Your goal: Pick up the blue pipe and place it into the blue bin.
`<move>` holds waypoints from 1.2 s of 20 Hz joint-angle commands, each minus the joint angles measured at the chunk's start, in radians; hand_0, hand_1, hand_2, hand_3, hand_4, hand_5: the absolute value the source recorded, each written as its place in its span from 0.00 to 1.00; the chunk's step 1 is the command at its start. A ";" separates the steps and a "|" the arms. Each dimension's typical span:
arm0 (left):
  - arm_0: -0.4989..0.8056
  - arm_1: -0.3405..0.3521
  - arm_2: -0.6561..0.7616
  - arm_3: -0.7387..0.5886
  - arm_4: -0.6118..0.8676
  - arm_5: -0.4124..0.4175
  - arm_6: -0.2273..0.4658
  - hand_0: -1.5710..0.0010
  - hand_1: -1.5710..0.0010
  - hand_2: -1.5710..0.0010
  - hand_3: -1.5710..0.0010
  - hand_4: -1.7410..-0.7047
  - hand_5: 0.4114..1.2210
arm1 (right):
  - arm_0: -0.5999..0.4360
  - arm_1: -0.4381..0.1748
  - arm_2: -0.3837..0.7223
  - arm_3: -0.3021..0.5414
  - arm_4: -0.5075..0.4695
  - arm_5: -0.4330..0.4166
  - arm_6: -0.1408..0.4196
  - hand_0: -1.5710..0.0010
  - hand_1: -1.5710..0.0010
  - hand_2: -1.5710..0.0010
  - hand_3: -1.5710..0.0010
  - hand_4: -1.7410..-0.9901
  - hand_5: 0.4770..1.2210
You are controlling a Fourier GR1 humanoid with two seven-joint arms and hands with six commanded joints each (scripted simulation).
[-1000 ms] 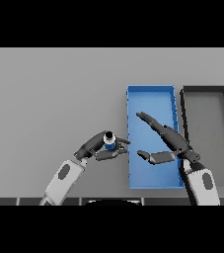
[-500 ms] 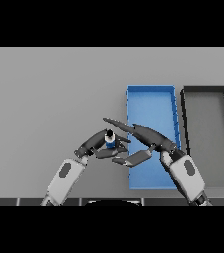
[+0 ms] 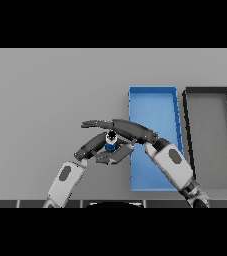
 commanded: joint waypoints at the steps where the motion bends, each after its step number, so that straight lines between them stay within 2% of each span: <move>1: 0.005 -0.013 -0.001 -0.005 0.008 -0.004 -0.012 0.00 0.00 0.00 0.00 0.22 1.00 | -0.016 0.002 -0.006 0.019 -0.007 0.010 -0.003 0.79 0.77 0.76 0.85 0.62 0.01; 2: -0.007 -0.015 0.007 -0.015 0.019 -0.007 0.036 0.00 0.00 0.00 0.00 0.17 1.00 | -0.017 0.011 0.001 0.024 -0.006 0.016 -0.009 0.68 0.66 0.66 0.74 0.55 0.02; 3: -0.005 -0.003 0.004 -0.023 0.017 -0.011 0.053 0.00 0.00 0.00 0.00 0.14 1.00 | -0.011 0.014 0.004 0.027 -0.007 0.020 -0.021 0.55 0.55 0.53 0.62 0.45 0.03; 5: -0.020 -0.012 0.005 -0.005 0.005 0.009 0.048 0.00 0.00 0.00 0.00 0.09 1.00 | -0.023 0.045 0.014 0.051 0.006 -0.002 -0.036 0.35 0.35 0.34 0.44 0.30 0.10; 6: -0.014 -0.022 0.000 -0.001 0.012 0.009 0.041 0.00 0.00 0.00 0.04 0.08 1.00 | -0.018 0.047 0.016 0.047 -0.014 -0.001 -0.032 0.28 0.28 0.27 0.39 0.25 0.16; 7: -0.008 -0.026 0.009 -0.005 0.038 -0.002 0.036 0.00 0.00 0.00 0.03 0.06 1.00 | -0.019 0.058 0.023 0.045 -0.022 -0.013 -0.032 0.23 0.23 0.22 0.35 0.21 0.23; 8: 0.003 -0.030 0.012 -0.016 0.059 -0.015 0.038 0.00 0.00 0.00 0.02 0.05 1.00 | -0.011 0.057 0.029 0.039 -0.031 -0.017 -0.062 0.18 0.18 0.17 0.30 0.18 0.39; 10: -0.006 -0.034 0.016 -0.010 0.063 -0.025 0.038 0.00 0.00 0.00 0.05 0.03 1.00 | -0.009 0.038 0.037 0.038 -0.048 -0.026 -0.097 0.12 0.12 0.11 0.20 0.12 0.61; 12: 0.008 -0.037 0.010 -0.018 0.062 -0.028 0.025 0.00 0.00 0.00 0.08 0.02 1.00 | -0.008 0.026 0.064 0.027 -0.031 -0.050 -0.127 0.07 0.07 0.07 0.14 0.08 0.75; 13: 0.005 -0.033 0.019 -0.022 0.061 -0.027 0.046 0.00 0.00 0.00 0.09 0.02 1.00 | -0.008 0.013 0.067 0.038 -0.026 -0.054 -0.164 0.06 0.06 0.06 0.11 0.06 0.80; 15: 0.011 -0.036 0.019 -0.025 0.050 -0.026 0.038 0.00 0.00 0.00 0.09 0.01 1.00 | -0.008 -0.003 0.082 0.030 -0.016 -0.064 -0.202 0.04 0.04 0.04 0.07 0.04 0.87; 16: 0.015 -0.034 0.020 -0.019 0.047 -0.024 0.025 0.00 0.00 0.00 0.09 0.01 1.00 | -0.017 0.007 0.085 0.041 -0.017 -0.075 -0.191 0.03 0.03 0.03 0.06 0.03 0.90; 18: 0.002 -0.028 0.022 -0.021 0.040 -0.018 0.033 0.00 0.00 0.00 0.09 0.01 1.00 | -0.016 0.010 0.083 0.038 -0.013 -0.101 -0.202 0.02 0.02 0.02 0.04 0.02 0.93; 19: 0.007 -0.026 0.017 -0.032 0.028 -0.008 0.041 0.00 0.00 0.00 0.09 0.01 1.00 | -0.008 0.010 0.088 0.037 -0.005 -0.112 -0.230 0.02 0.02 0.01 0.03 0.02 0.95; 20: 0.008 -0.024 0.008 -0.027 -0.006 0.019 0.013 0.00 0.00 0.00 0.07 0.02 1.00 | -0.008 0.003 0.085 0.034 -0.001 -0.114 -0.236 0.01 0.01 0.01 0.02 0.01 0.96; 21: 0.014 -0.016 0.005 -0.030 -0.024 0.028 -0.009 0.07 0.15 0.18 0.26 0.14 1.00 | -0.001 0.004 0.100 0.017 -0.002 -0.126 -0.231 0.01 0.01 0.01 0.02 0.01 0.97; 23: 0.008 0.007 0.003 -0.035 -0.017 -0.023 -0.007 0.40 0.45 0.47 0.52 0.36 1.00 | -0.001 -0.010 0.108 0.002 -0.028 -0.142 -0.206 0.01 0.01 0.01 0.01 0.01 0.98; 24: 0.002 0.015 0.006 -0.026 -0.031 -0.046 0.006 0.52 0.56 0.58 0.62 0.44 1.00 | -0.007 -0.006 0.118 0.002 -0.035 -0.154 -0.158 0.01 0.01 0.00 0.01 0.01 0.98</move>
